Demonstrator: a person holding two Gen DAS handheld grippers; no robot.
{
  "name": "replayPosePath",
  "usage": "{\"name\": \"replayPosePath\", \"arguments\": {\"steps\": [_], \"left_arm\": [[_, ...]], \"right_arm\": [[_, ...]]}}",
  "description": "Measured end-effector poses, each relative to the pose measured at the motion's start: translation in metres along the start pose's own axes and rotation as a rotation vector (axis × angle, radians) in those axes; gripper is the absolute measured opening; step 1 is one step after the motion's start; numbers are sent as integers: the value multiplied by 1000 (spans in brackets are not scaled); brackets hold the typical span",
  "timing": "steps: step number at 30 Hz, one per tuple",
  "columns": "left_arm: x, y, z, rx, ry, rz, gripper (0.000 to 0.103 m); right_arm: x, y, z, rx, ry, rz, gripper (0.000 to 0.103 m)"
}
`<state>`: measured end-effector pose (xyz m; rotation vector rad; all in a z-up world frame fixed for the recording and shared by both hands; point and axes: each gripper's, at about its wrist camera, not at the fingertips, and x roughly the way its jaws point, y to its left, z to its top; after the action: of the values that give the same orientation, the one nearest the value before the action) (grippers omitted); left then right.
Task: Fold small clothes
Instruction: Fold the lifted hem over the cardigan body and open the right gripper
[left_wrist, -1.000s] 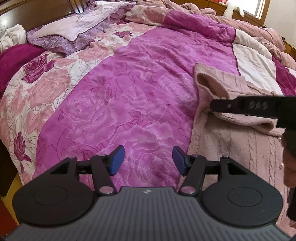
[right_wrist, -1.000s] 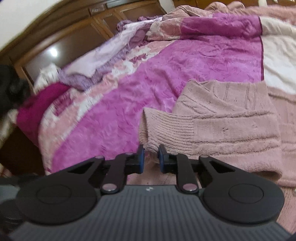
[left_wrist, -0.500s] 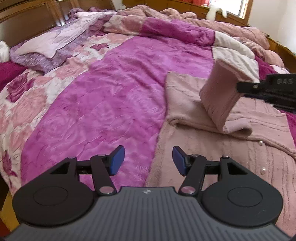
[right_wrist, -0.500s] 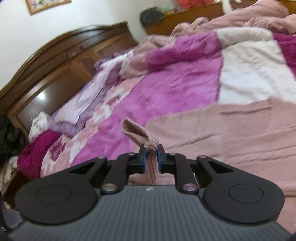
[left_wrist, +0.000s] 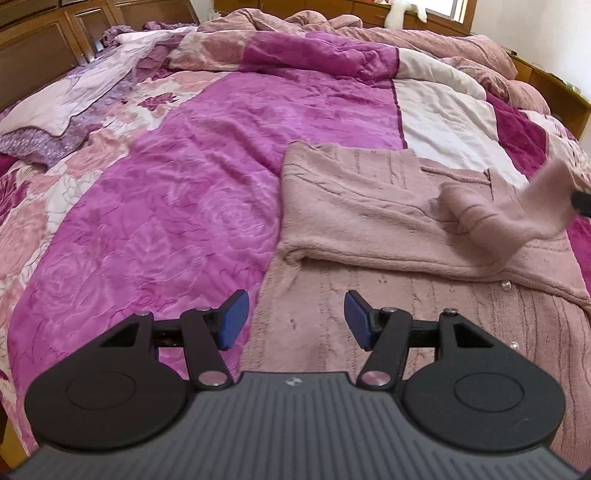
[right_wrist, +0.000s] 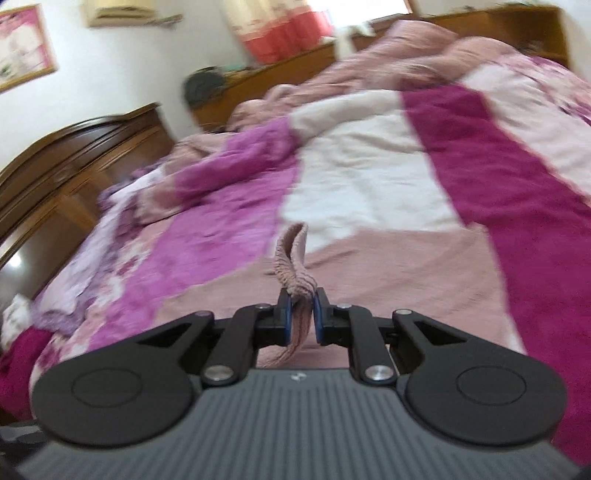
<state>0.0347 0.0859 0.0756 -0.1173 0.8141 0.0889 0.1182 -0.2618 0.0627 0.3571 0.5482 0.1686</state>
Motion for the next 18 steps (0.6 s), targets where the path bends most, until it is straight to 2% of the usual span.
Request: {"name": "replayPosePath", "arguments": {"steps": [3, 6, 10, 13, 14, 16, 18], "left_arm": [[4, -7, 2, 21, 5, 1, 65], [8, -15, 3, 37, 12, 2, 65], [12, -25, 6, 59, 16, -6, 65], [13, -33, 11, 88, 6, -15, 65], [13, -35, 14, 96, 2, -19, 65], [14, -39, 20, 106, -9, -22, 65], [16, -42, 25, 106, -17, -26, 65]], "right_arm": [[5, -29, -7, 28, 8, -89, 15], [12, -53, -18, 70, 42, -128, 15], [20, -74, -31, 127, 118, -130, 18], [16, -76, -33, 125, 119, -125, 23], [13, -75, -31, 123, 112, -127, 28], [4, -73, -29, 115, 79, -130, 54], [0, -70, -23, 97, 42, -137, 62]]}}
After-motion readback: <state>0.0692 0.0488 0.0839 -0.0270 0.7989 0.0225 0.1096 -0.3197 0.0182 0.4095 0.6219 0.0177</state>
